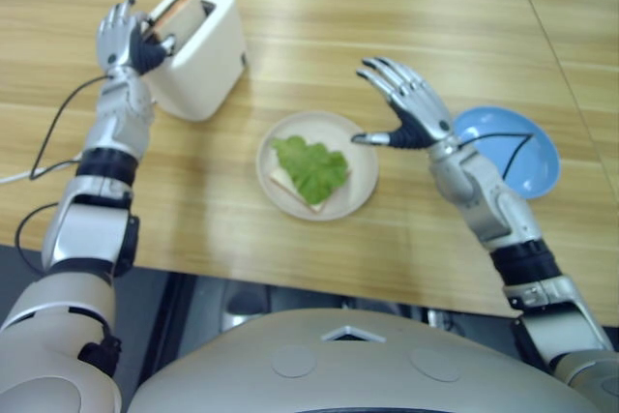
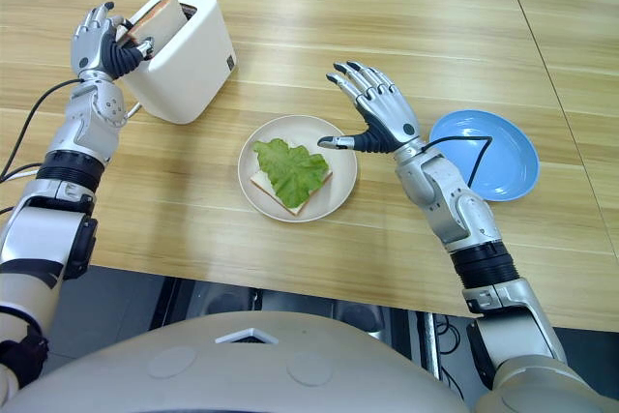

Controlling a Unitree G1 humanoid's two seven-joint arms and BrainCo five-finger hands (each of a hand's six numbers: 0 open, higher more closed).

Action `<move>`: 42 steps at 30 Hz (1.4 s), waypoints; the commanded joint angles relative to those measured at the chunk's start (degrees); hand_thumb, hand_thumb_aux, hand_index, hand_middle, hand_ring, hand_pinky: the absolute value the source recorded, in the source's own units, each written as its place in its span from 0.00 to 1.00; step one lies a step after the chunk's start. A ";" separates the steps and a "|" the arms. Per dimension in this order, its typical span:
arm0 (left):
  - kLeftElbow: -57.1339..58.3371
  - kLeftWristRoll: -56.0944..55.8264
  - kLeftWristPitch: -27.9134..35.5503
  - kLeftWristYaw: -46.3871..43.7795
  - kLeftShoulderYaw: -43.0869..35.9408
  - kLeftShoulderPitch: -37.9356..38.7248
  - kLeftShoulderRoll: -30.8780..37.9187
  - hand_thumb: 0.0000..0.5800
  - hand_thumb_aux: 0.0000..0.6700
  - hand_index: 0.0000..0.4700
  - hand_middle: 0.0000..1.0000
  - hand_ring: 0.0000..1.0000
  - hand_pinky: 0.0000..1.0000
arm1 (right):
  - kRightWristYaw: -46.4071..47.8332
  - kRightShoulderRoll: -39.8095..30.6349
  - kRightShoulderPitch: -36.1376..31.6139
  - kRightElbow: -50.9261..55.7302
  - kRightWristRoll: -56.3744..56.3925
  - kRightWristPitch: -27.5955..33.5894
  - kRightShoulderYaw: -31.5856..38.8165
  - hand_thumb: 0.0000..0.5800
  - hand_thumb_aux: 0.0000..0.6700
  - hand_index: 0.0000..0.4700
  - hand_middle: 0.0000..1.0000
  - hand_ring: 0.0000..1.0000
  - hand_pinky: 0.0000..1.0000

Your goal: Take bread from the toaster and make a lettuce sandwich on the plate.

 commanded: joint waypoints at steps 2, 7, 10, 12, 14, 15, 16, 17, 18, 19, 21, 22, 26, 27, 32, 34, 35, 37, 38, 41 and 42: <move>-6.33 -0.99 0.37 4.69 2.16 2.30 0.93 1.00 1.00 0.98 1.00 1.00 1.00 | -0.10 -0.07 0.22 0.98 -0.92 0.26 0.46 0.00 0.00 0.00 0.00 0.00 0.00; -17.43 -0.01 -0.02 11.62 5.24 6.46 1.24 1.00 1.00 0.98 1.00 1.00 1.00 | -0.24 -0.07 0.43 1.11 -1.06 0.15 0.46 0.00 0.00 0.00 0.00 0.00 0.00; -27.80 -2.61 -4.32 15.02 9.48 10.54 0.86 1.00 1.00 0.98 1.00 1.00 1.00 | -0.41 -0.18 0.25 1.48 -1.31 0.09 0.47 0.00 0.00 0.00 0.00 0.00 0.00; -33.18 -7.32 -8.25 14.04 12.78 12.65 0.02 1.00 1.00 0.98 1.00 1.00 1.00 | -0.52 -0.20 0.19 1.66 -1.40 0.09 0.48 0.00 0.00 0.00 0.00 0.00 0.00; -36.57 -15.52 -12.24 9.02 15.48 13.69 -1.55 1.00 1.00 0.98 1.00 1.00 1.00 | -0.65 -0.16 0.17 1.79 -1.43 0.10 0.44 0.00 0.00 0.00 0.00 0.00 0.00; -37.78 -19.85 -13.38 5.92 16.53 14.00 -2.48 1.00 1.00 0.98 1.00 1.00 1.00 | -0.75 -0.13 0.16 1.85 -1.41 0.09 0.41 0.00 0.00 0.00 0.00 0.00 0.00; -38.47 -25.01 -13.83 1.62 17.24 14.10 -3.65 1.00 1.00 0.98 1.00 1.00 1.00 | -0.87 -0.09 0.17 1.88 -1.38 0.08 0.37 0.00 0.00 0.00 0.00 0.00 0.00; -38.84 -32.69 -13.08 -4.44 18.07 14.24 -5.75 1.00 1.00 0.98 1.00 1.00 1.00 | -1.17 0.09 0.20 1.92 -1.19 0.12 0.17 0.00 0.00 0.00 0.00 0.00 0.00; -38.97 -37.87 -12.44 -8.65 18.67 14.31 -7.17 1.00 1.00 0.98 1.00 1.00 1.00 | -1.37 0.25 0.18 1.96 -1.05 0.18 0.06 0.00 0.00 0.00 0.00 0.00 0.00; -39.11 -42.33 -11.43 -12.63 19.22 14.51 -8.37 1.00 1.00 0.98 1.00 1.00 1.00 | -1.50 0.37 0.08 2.04 -0.94 0.23 -0.01 0.00 0.00 0.00 0.00 0.00 0.00; -39.41 -49.35 -8.48 -19.33 19.89 15.45 -10.57 1.00 1.00 0.98 1.00 1.00 1.00 | -1.77 0.48 -0.08 2.24 -0.71 0.40 -0.33 0.00 0.00 0.00 0.00 0.00 0.00; -39.41 -52.16 -6.88 -22.69 19.60 16.14 -11.48 1.00 1.00 0.98 1.00 1.00 1.00 | -1.99 0.56 -0.11 2.37 -0.38 0.41 -0.64 0.00 0.00 0.00 0.00 0.00 0.00; -37.07 -60.16 -0.37 -32.67 17.83 19.35 -16.14 1.00 1.00 0.98 1.00 1.00 1.00 | -3.16 0.28 -0.08 2.76 1.13 0.89 -2.72 0.00 0.00 0.00 0.00 0.00 0.00; -36.44 -61.32 1.46 -34.85 17.15 19.97 -17.12 1.00 1.00 0.98 1.00 1.00 1.00 | -3.48 0.14 -0.20 2.98 1.46 0.95 -3.16 0.00 0.00 0.00 0.00 0.00 0.00; -32.46 -59.45 7.59 -41.31 10.60 21.95 -21.06 1.00 1.00 0.98 1.00 1.00 1.00 | -4.31 -0.14 -0.35 3.87 2.21 1.01 -4.47 0.00 0.00 0.00 0.00 0.00 0.00; -30.72 -57.04 8.17 -44.00 6.87 22.50 -21.78 1.00 1.00 0.98 1.00 1.00 1.00 | -4.38 -0.14 -0.45 4.07 2.27 0.96 -4.43 0.00 0.00 0.00 0.00 0.00 0.00; -30.06 -55.77 8.03 -44.91 5.36 22.68 -22.03 1.00 1.00 0.98 1.00 1.00 1.00 | -4.36 -0.11 -0.50 4.23 2.19 0.93 -4.36 0.00 0.00 0.00 0.00 0.00 0.00; -29.54 -53.52 7.55 -48.06 1.89 22.97 -21.97 1.00 1.00 0.98 1.00 1.00 1.00 | -4.22 -0.06 -0.58 4.52 2.18 0.77 -4.26 0.00 0.00 0.00 0.00 0.00 0.00; -29.43 -53.04 7.63 -49.63 0.85 22.88 -21.85 1.00 1.00 0.98 1.00 1.00 1.00 | -4.18 -0.03 -0.69 4.67 2.14 0.72 -4.19 0.00 0.00 0.00 0.00 0.00 0.00; -29.41 -52.18 8.16 -52.48 -0.40 22.25 -21.38 1.00 1.00 0.98 1.00 1.00 1.00 | -4.14 0.11 -0.94 4.94 1.97 0.72 -3.98 0.00 0.00 0.00 0.00 0.00 0.00; -29.20 -51.71 8.23 -53.39 -0.73 21.83 -21.09 1.00 1.00 0.98 1.00 1.00 1.00 | -4.13 0.13 -0.97 4.97 1.92 0.74 -3.93 0.00 0.00 0.00 0.00 0.00 0.00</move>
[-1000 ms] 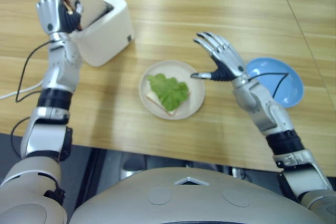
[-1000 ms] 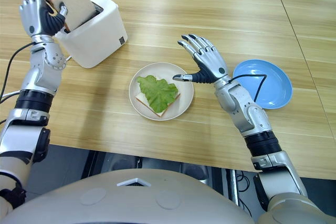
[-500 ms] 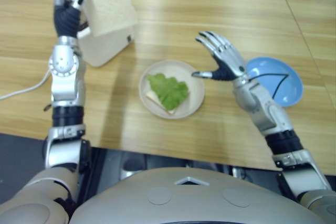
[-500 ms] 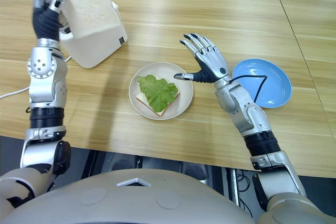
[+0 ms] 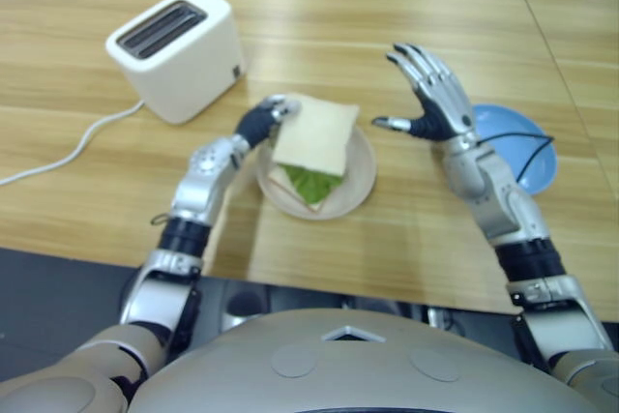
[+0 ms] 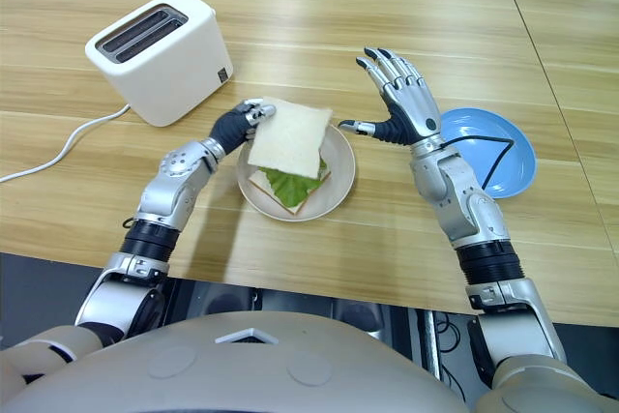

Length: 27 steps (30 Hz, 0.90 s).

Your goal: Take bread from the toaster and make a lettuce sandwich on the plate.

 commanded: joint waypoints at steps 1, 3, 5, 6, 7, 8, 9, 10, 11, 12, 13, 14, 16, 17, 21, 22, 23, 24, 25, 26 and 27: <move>1.08 2.23 0.72 -2.97 -1.04 -1.19 1.38 1.00 1.00 0.98 1.00 1.00 1.00 | 0.33 -0.08 -0.44 0.74 0.11 0.16 0.33 0.00 0.00 0.00 0.00 0.00 0.00; 2.29 3.77 0.20 -3.45 -1.08 -2.40 1.97 1.00 1.00 0.98 1.00 1.00 1.00 | 0.41 0.00 -0.52 0.79 0.01 0.16 0.52 0.00 0.00 0.00 0.00 0.00 0.00; 4.06 5.42 -0.38 -3.19 -0.77 -3.67 2.65 1.00 1.00 0.98 1.00 1.00 1.00 | 0.55 0.10 -0.62 0.87 -0.13 0.10 0.81 0.00 0.00 0.00 0.00 0.00 0.00; 4.91 6.21 -0.68 -3.03 -0.63 -4.22 3.00 1.00 1.00 0.98 1.00 1.00 1.00 | 0.60 0.14 -0.63 0.89 -0.19 0.07 0.94 0.00 0.00 0.00 0.00 0.00 0.00; 5.48 6.73 -1.00 -2.95 -0.41 -4.62 3.34 1.00 1.00 0.98 1.00 1.00 1.00 | 0.64 0.18 -0.59 0.89 -0.25 0.04 1.06 0.00 0.00 0.00 0.00 0.00 0.00; 5.81 7.08 -1.21 -2.87 -0.06 -4.91 3.63 1.00 1.00 0.98 1.00 1.00 1.00 | 0.70 0.19 -0.55 0.93 -0.32 0.01 1.22 0.00 0.00 0.00 0.00 0.00 0.00; 5.77 7.17 -1.24 -3.13 0.29 -5.02 3.99 1.00 1.00 0.98 1.00 1.00 1.00 | 0.79 0.17 -0.50 1.02 -0.41 -0.03 1.42 0.00 0.00 0.00 0.00 0.00 0.00; 5.54 7.24 -1.27 -3.41 0.60 -5.00 4.29 1.00 1.00 0.98 1.00 1.00 1.00 | 0.88 0.16 -0.42 1.07 -0.45 -0.05 1.60 0.00 0.00 0.00 0.00 0.00 0.00; 5.24 7.34 -1.31 -3.60 0.86 -4.96 4.60 1.00 1.00 0.98 1.00 1.00 1.00 | 0.91 0.13 -0.29 1.09 -0.50 -0.07 1.78 0.00 0.00 0.00 0.00 0.00 0.00; 5.04 7.36 -1.35 -3.85 1.05 -4.91 4.88 1.00 1.00 0.98 1.00 1.00 1.00 | 0.89 0.09 -0.19 1.15 -0.56 -0.07 1.98 0.00 0.00 0.00 0.00 0.00 0.00; 4.92 7.56 -1.40 -4.14 0.98 -4.91 5.21 1.00 1.00 0.98 1.00 1.00 1.00 | 0.87 0.02 -0.03 1.09 -0.64 -0.02 2.16 0.00 0.00 0.00 0.00 0.00 0.00; 4.98 7.87 -1.43 -4.43 0.82 -4.92 5.51 1.00 1.00 0.98 1.00 1.00 1.00 | 0.91 -0.02 0.03 1.10 -0.69 -0.03 2.39 0.00 0.00 0.00 0.00 0.00 0.00; 5.44 8.48 -1.49 -5.23 0.25 -4.93 5.81 1.00 1.00 0.98 1.00 1.00 1.00 | 1.17 -0.17 0.03 0.84 -1.23 -0.06 3.02 0.00 0.00 0.00 0.00 0.00 0.00; 5.75 8.81 -1.66 -5.69 -0.08 -4.89 5.80 1.00 1.00 0.98 1.00 1.00 1.00 | 1.29 -0.18 -0.03 0.69 -1.54 -0.21 3.41 0.00 0.00 0.00 0.00 0.00 0.00; 7.33 10.20 -2.01 -7.20 -1.61 -5.00 4.89 1.00 1.00 0.98 1.00 1.00 1.00 | 2.26 -0.33 -0.43 -0.51 -3.17 -0.67 5.15 0.00 0.00 0.00 0.00 0.00 0.00; 8.28 10.67 -2.31 -7.45 -2.07 -5.27 4.54 1.00 1.00 0.98 1.00 1.00 1.00 | 2.58 -0.43 -0.48 -0.91 -3.53 -1.00 5.69 0.00 0.00 0.00 0.00 0.00 0.00; 9.23 11.10 -2.57 -7.63 -2.41 -5.60 4.16 1.00 1.00 0.98 1.00 1.00 1.00 | 3.07 -0.66 -0.39 -1.54 -4.09 -1.37 6.33 0.00 0.00 0.00 0.00 0.00 0.00; 10.23 11.61 -2.83 -7.73 -2.75 -5.98 3.91 1.00 1.00 0.98 1.00 1.00 1.00 | 3.63 -0.93 -0.34 -2.17 -4.92 -1.86 7.14 0.00 0.00 0.00 0.00 0.00 0.00; 11.37 11.96 -3.14 -7.87 -2.95 -6.43 3.62 1.00 1.00 0.98 1.00 1.00 1.00 | 4.08 -1.27 -0.24 -2.84 -6.07 -2.22 8.05 0.00 0.00 0.00 0.00 0.00 0.00; 12.74 12.32 -3.33 -7.58 -2.91 -7.02 3.33 1.00 1.00 0.98 1.00 1.00 1.00 | 4.52 -1.70 -0.13 -3.55 -7.63 -2.37 9.05 0.00 0.00 0.00 0.00 0.00 0.00; 14.01 12.94 -3.62 -7.15 -2.99 -7.58 3.23 1.00 1.00 0.98 1.00 1.00 1.00 | 4.85 -2.02 -0.01 -4.09 -8.85 -2.42 9.86 0.00 0.00 0.00 0.00 0.00 0.00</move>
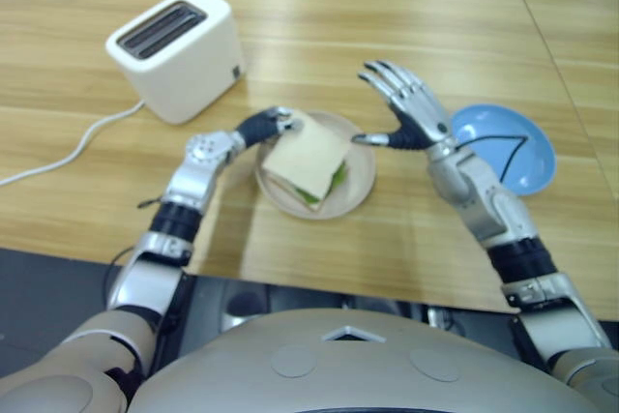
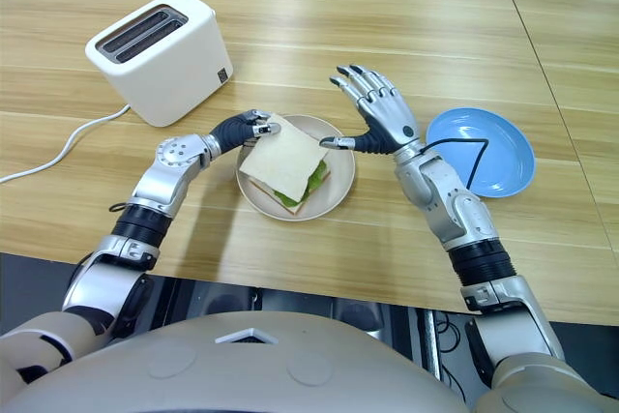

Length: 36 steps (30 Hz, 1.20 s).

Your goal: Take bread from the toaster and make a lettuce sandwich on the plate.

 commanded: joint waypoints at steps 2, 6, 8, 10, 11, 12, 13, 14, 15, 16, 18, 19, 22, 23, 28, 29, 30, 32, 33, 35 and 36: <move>6.35 2.87 -1.26 1.29 -0.55 -3.14 -0.88 1.00 1.00 0.98 1.00 1.00 1.00 | 2.84 -1.46 0.53 -3.04 -6.06 -1.71 5.05 0.00 0.00 0.00 0.00 0.00 0.00; 12.52 5.84 -3.30 3.54 -1.15 -6.09 -1.56 1.00 1.00 0.98 1.00 1.00 1.00 | 5.95 -2.07 1.25 -3.51 -10.95 -3.53 10.87 0.00 0.00 0.00 0.00 0.00 0.00; 15.38 6.66 -4.43 4.30 -1.03 -7.23 -1.83 1.00 1.00 0.98 1.00 1.00 1.00 | 7.04 -1.95 1.78 -3.55 -12.07 -4.07 12.90 0.00 0.00 0.00 0.00 0.00 0.00; 17.85 7.74 -5.59 5.17 -1.04 -8.08 -1.82 1.00 1.00 0.98 1.00 1.00 1.00 | 8.06 -1.97 2.32 -3.74 -12.26 -4.76 14.39 0.00 0.00 0.00 0.00 0.00 0.00; 18.72 8.03 -6.13 5.39 -0.94 -8.34 -1.84 1.00 1.00 0.98 1.00 1.00 1.00 | 8.64 -2.03 2.48 -3.46 -12.73 -4.98 15.29 0.00 0.00 0.00 0.00 0.00 0.00; 19.30 8.35 -6.68 5.42 -0.98 -8.46 -1.81 1.00 1.00 0.98 1.00 1.00 1.00 | 9.49 -2.04 2.59 -2.74 -13.01 -5.08 16.08 0.00 0.00 0.00 0.00 0.00 0.00; 19.49 8.44 -7.14 5.23 -0.97 -8.41 -1.84 1.00 1.00 0.98 1.00 1.00 1.00 | 10.49 -2.00 2.57 -1.52 -13.21 -4.79 16.73 0.00 0.00 0.00 0.00 0.00 0.00; 19.39 8.53 -7.50 5.00 -0.99 -8.26 -1.88 1.00 1.00 0.98 1.00 1.00 1.00 | 11.51 -1.99 2.37 0.00 -13.57 -4.30 17.32 0.00 0.00 0.00 0.00 0.00 0.00; 18.95 8.62 -7.72 4.72 -1.06 -7.97 -1.91 1.00 1.00 0.98 1.00 1.00 1.00 | 12.84 -2.00 2.03 2.22 -13.88 -3.82 18.08 0.00 0.00 0.00 0.00 0.00 0.00; 18.57 8.65 -7.83 4.51 -1.05 -7.76 -2.00 1.00 1.00 0.98 1.00 1.00 1.00 | 14.38 -1.93 1.81 4.60 -13.88 -3.31 18.86 0.00 0.00 0.00 0.00 0.00 0.00; 17.81 8.88 -8.11 4.10 -1.19 -7.52 -2.18 1.00 1.00 0.98 1.00 1.00 1.00 | 17.95 -1.98 1.69 8.60 -14.22 -1.86 20.57 0.00 0.00 0.00 0.00 0.00 0.00; 16.79 8.91 -8.28 3.89 -1.26 -7.20 -2.18 1.00 1.00 0.98 1.00 1.00 1.00 | 19.54 -1.87 1.90 10.21 -13.64 -1.51 21.18 0.00 0.00 0.00 0.00 0.00 0.00; 11.42 8.92 -10.18 4.22 -0.99 -5.76 -1.60 1.00 1.00 0.98 1.00 1.00 1.00 | 22.51 -1.31 2.40 12.70 -12.73 -0.74 22.63 0.00 0.00 0.00 0.00 0.00 0.00; 9.27 9.19 -10.98 5.42 -0.56 -5.30 -1.23 0.65 0.41 0.40 0.97 0.97 0.97 | 22.97 -1.16 2.45 13.12 -12.46 -0.56 22.87 0.00 0.00 0.00 0.00 0.00 0.00; -5.70 7.07 -12.01 8.01 3.44 -1.33 0.94 0.00 0.00 0.00 0.00 0.00 0.00 | 23.40 -0.70 2.36 14.73 -11.84 0.15 23.88 0.00 0.00 0.00 0.00 0.00 0.00; -8.99 6.56 -11.70 8.21 4.24 -0.28 1.40 0.00 0.00 0.00 0.00 0.00 0.00 | 23.34 -0.66 2.33 14.97 -11.64 0.19 23.96 0.00 0.00 0.00 0.00 0.00 0.00; -11.99 6.05 -11.38 8.74 5.27 0.66 1.80 0.00 0.00 0.00 0.00 0.00 0.00 | 23.29 -0.66 2.29 15.17 -11.47 0.20 24.02 0.00 0.00 0.00 0.00 0.00 0.00; -17.04 5.42 -10.85 10.58 7.77 2.05 2.60 0.00 0.00 0.00 0.00 0.00 0.00 | 23.09 -0.77 2.25 15.44 -11.21 0.16 24.12 0.00 0.00 0.00 0.00 0.00 0.00; -19.12 4.73 -10.20 11.16 9.06 2.63 2.97 0.00 0.00 0.00 0.00 0.00 0.00 | 22.66 -0.90 2.28 15.42 -11.15 0.10 24.14 0.00 0.00 0.00 0.00 0.00 0.00; -22.10 3.27 -8.80 10.80 10.64 3.92 4.04 0.00 0.00 0.00 0.00 0.00 0.00 | 21.38 -1.28 2.26 14.94 -10.96 -0.35 24.04 0.00 0.00 0.00 0.00 0.00 0.00; -22.91 2.82 -8.29 10.21 10.87 4.68 4.67 0.00 0.00 0.00 0.00 0.00 0.00 | 20.47 -1.43 2.23 14.42 -10.69 -0.79 23.79 0.00 0.00 0.00 0.00 0.00 0.00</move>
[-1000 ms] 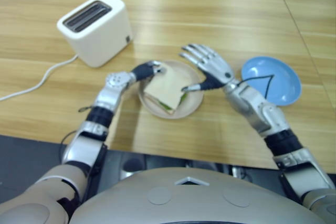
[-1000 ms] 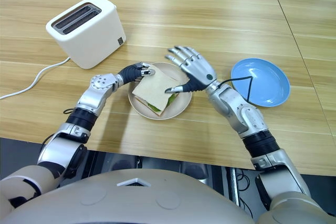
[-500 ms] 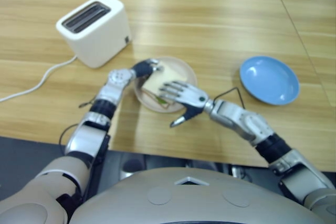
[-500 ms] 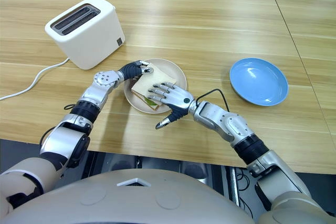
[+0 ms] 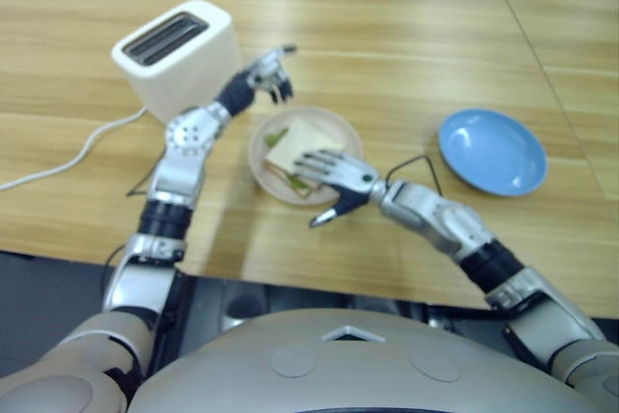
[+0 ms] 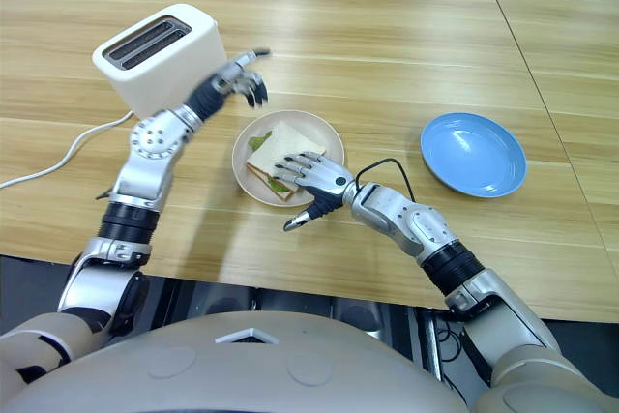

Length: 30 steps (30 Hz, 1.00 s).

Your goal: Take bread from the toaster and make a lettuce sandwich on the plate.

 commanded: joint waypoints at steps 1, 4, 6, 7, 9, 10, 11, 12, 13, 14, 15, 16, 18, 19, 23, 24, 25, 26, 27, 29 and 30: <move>-2.74 -1.76 2.64 -1.06 1.73 3.38 2.27 0.00 0.00 0.00 0.00 0.00 0.00 | 4.42 -2.53 3.70 7.31 -1.55 0.53 3.42 0.00 0.00 0.00 0.00 0.00 0.00; -1.20 -1.51 3.42 -2.06 1.20 5.04 3.51 0.00 0.00 0.00 0.00 0.00 0.00 | 0.01 -2.57 4.01 3.61 1.26 -1.78 0.68 0.00 0.00 0.00 0.00 0.00 0.00; 0.18 -1.21 3.60 -2.95 0.44 6.15 4.00 0.00 0.00 0.00 0.00 0.00 0.00 | -4.32 -2.62 4.40 0.27 3.64 -3.75 -2.21 0.00 0.00 0.00 0.00 0.00 0.00; 0.83 -1.05 3.36 -3.55 -0.04 6.68 4.20 0.00 0.00 0.00 0.00 0.00 0.00 | -6.79 -2.73 4.68 -1.79 4.40 -4.58 -3.99 0.00 0.00 0.00 0.00 0.00 0.00; 2.24 -0.46 2.58 -4.56 -1.02 7.75 4.68 0.00 0.00 0.00 0.00 0.00 0.00 | -12.07 -2.93 5.47 -6.93 6.59 -6.83 -8.38 0.00 0.00 0.00 0.00 0.00 0.00; 2.93 -0.45 2.15 -5.09 -1.40 8.28 4.92 0.00 0.00 0.00 0.00 0.00 0.00 | -14.00 -2.85 6.10 -9.73 8.65 -7.94 -11.00 0.00 0.00 0.00 0.00 0.00 0.00; 3.50 -0.47 1.71 -5.53 -1.62 8.78 5.12 0.00 0.00 0.00 0.00 0.00 0.00 | -15.40 -2.76 6.64 -12.11 10.73 -8.95 -13.33 0.00 0.00 0.00 0.00 0.00 0.00; 4.02 -0.40 1.28 -5.69 -1.72 9.32 5.36 0.00 0.00 0.00 0.00 0.00 0.00 | -16.58 -2.75 7.24 -14.61 12.73 -9.92 -15.81 0.00 0.00 0.00 0.00 0.00 0.00; 4.45 -0.28 0.87 -5.64 -1.65 9.89 5.60 0.00 0.00 0.00 0.04 0.04 0.04 | -17.28 -2.78 7.86 -16.89 15.01 -10.81 -18.27 0.00 0.00 0.00 0.00 0.00 0.00; 4.73 -0.34 0.64 -5.53 -1.41 10.45 5.82 0.10 0.05 0.05 0.07 0.07 0.07 | -17.96 -2.92 8.58 -19.19 16.95 -11.71 -20.68 0.00 0.00 0.00 0.00 0.00 0.00; 4.91 -0.54 0.25 -5.05 -0.80 10.91 5.96 0.10 0.05 0.05 0.07 0.07 0.07 | -18.25 -3.00 9.62 -22.05 18.47 -12.19 -23.13 0.00 0.00 0.00 0.00 0.00 0.00; 5.02 -1.37 0.69 -4.23 0.47 11.05 5.85 0.24 0.13 0.12 0.18 0.18 0.18 | -18.01 -2.83 10.84 -25.18 19.93 -12.07 -25.47 0.00 0.00 0.00 0.00 0.00 0.00; 4.89 -2.99 1.98 -2.86 3.13 11.17 6.07 0.37 0.20 0.20 0.42 0.42 0.42 | -16.80 -2.20 13.66 -31.00 21.67 -11.24 -29.12 0.00 0.00 0.00 0.00 0.00 0.00; 4.21 -3.47 2.70 -2.74 4.30 11.90 6.82 0.40 0.22 0.22 0.54 0.54 0.54 | -15.23 -2.37 15.28 -33.07 21.53 -10.13 -30.27 0.00 0.00 0.00 0.00 0.00 0.00; 0.78 -2.39 4.66 -3.34 6.27 16.10 11.42 1.00 1.00 0.98 1.00 1.00 1.00 | -6.95 -5.63 20.85 -30.78 19.94 -7.12 -30.08 0.00 0.00 0.00 0.50 0.50 0.50; -0.07 -1.88 5.22 -3.34 6.40 17.07 12.60 1.00 1.00 0.98 1.00 1.00 1.00 | -4.88 -6.75 22.11 -28.96 20.09 -6.84 -29.44 0.79 0.54 0.53 0.83 0.83 0.83; -0.89 -1.25 5.54 -3.14 6.53 17.97 13.62 1.00 1.00 0.98 1.00 1.00 1.00 | -3.22 -7.72 23.40 -27.47 20.63 -6.88 -29.02 0.79 0.54 0.53 0.83 0.83 0.83; -1.94 -0.90 5.79 -2.77 6.85 18.74 14.36 1.00 1.00 0.98 1.00 1.00 1.00 | -2.25 -8.40 24.84 -26.63 20.97 -6.94 -29.15 1.00 1.00 0.98 1.00 1.00 1.00; -3.05 -1.03 6.19 -2.63 7.34 19.40 14.88 1.00 1.00 0.98 1.00 1.00 1.00 | -1.32 -8.93 26.43 -26.15 21.21 -6.91 -29.26 1.00 1.00 0.98 1.00 1.00 1.00; -5.23 -1.20 6.97 -2.79 7.62 20.57 15.57 1.00 1.00 0.98 1.00 1.00 1.00 | -0.18 -9.00 28.98 -26.06 22.13 -7.21 -29.35 1.00 1.00 0.98 1.00 1.00 1.00; -6.22 -1.02 7.32 -3.06 7.31 21.14 15.77 1.00 1.00 0.98 1.00 1.00 1.00 | 0.37 -8.87 30.03 -26.11 22.09 -7.43 -28.95 1.00 1.00 0.98 1.00 1.00 1.00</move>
